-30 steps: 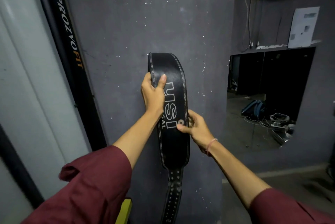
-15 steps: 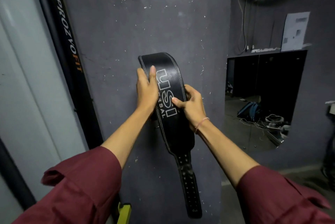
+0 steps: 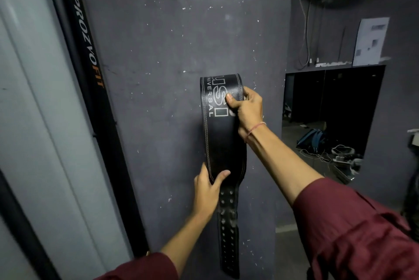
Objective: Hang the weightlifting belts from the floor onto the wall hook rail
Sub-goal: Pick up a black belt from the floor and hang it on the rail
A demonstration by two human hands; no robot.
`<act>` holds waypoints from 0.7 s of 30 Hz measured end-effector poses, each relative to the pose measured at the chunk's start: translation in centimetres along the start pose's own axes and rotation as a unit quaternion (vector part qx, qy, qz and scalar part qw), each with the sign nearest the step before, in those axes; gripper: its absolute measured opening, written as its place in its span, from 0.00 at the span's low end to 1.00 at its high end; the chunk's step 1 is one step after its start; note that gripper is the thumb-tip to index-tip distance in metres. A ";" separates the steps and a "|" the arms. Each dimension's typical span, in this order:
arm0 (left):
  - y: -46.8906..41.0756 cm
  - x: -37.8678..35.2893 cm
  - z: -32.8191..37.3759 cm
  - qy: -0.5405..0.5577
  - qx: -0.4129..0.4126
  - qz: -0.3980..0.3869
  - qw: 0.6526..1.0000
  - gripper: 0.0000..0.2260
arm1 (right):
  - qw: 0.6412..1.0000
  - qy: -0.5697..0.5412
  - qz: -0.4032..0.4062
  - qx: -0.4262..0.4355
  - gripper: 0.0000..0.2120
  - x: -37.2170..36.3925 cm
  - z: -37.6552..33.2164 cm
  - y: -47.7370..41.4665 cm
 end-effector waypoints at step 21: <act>-13.0 4.0 17.4 0.259 0.063 -0.030 0.963 0.05 | 0.997 0.023 -0.064 0.041 0.12 0.9 -2.1 1.1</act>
Point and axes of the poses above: each hand's wrist, its own y-axis away from the middle knuckle, its own x-axis out of the back of the hand, z = x × y, the point moved 2 cm from there along -y, towards the middle knuckle, and after that the axes turned 7 degrees about -y, right-handed, at the moved point
